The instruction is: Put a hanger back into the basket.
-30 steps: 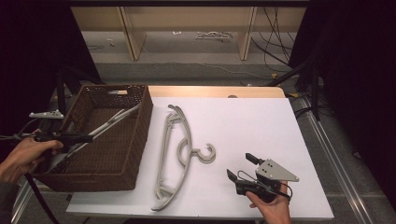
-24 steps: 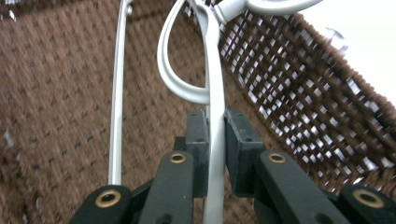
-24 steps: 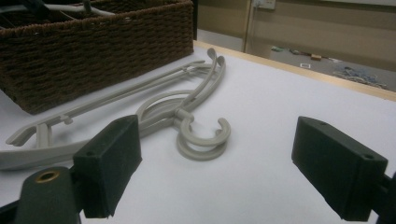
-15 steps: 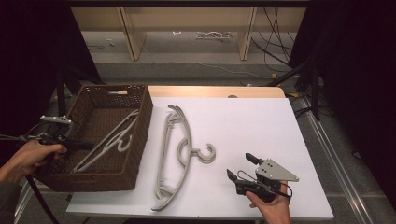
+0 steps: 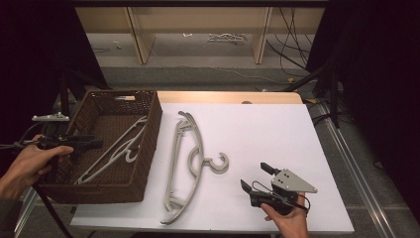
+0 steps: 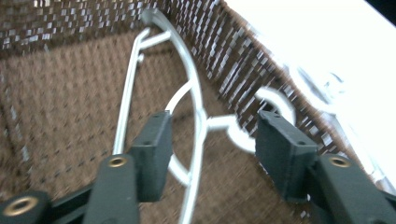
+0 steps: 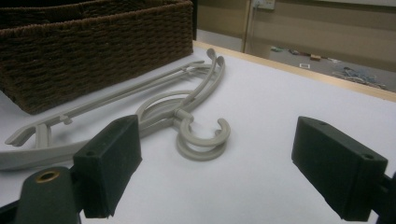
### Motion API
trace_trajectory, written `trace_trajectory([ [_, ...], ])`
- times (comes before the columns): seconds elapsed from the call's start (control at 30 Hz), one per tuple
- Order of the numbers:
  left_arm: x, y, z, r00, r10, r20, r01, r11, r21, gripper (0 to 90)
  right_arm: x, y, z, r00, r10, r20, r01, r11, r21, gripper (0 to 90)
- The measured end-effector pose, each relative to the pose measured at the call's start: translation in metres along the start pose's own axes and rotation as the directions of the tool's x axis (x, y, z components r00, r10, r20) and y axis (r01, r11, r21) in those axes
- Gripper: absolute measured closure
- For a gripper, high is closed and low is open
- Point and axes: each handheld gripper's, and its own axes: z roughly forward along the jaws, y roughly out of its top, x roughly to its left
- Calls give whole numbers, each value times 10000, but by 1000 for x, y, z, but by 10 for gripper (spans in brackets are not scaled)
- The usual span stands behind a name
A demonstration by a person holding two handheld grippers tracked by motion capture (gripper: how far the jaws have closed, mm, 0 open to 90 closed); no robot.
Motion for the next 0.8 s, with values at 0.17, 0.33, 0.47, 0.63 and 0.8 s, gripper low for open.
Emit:
trace_trajectory([
  [0.17, -28, 7, -2, 9996, 41, -283, -57, 9983, -580, 346, 0, 0, 0, 10000, -14, -34, 14, 10000, 35, 167],
  [0.33, -61, 11, -3, 9989, 460, -122, -473, 9887, -1424, 320, -1, 1, 0, 9999, -147, 47, 148, 9998, -149, 167],
  [0.47, -79, 11, -3, 9986, 533, -36, -529, 9769, -2070, 317, 1, 1, -1, 10000, 12, -62, -12, 10000, 53, 167],
  [0.63, -98, 7, 6, 9985, 533, 134, -484, 9690, -2423, 284, 1, 1, -2, 10000, 19, -66, -19, 10000, 77, 167],
  [0.8, -121, 3, 17, 9971, 721, 252, -634, 9656, -2521, 246, 1, 1, -1, 10000, 12, -53, -11, 10000, 66, 167],
])
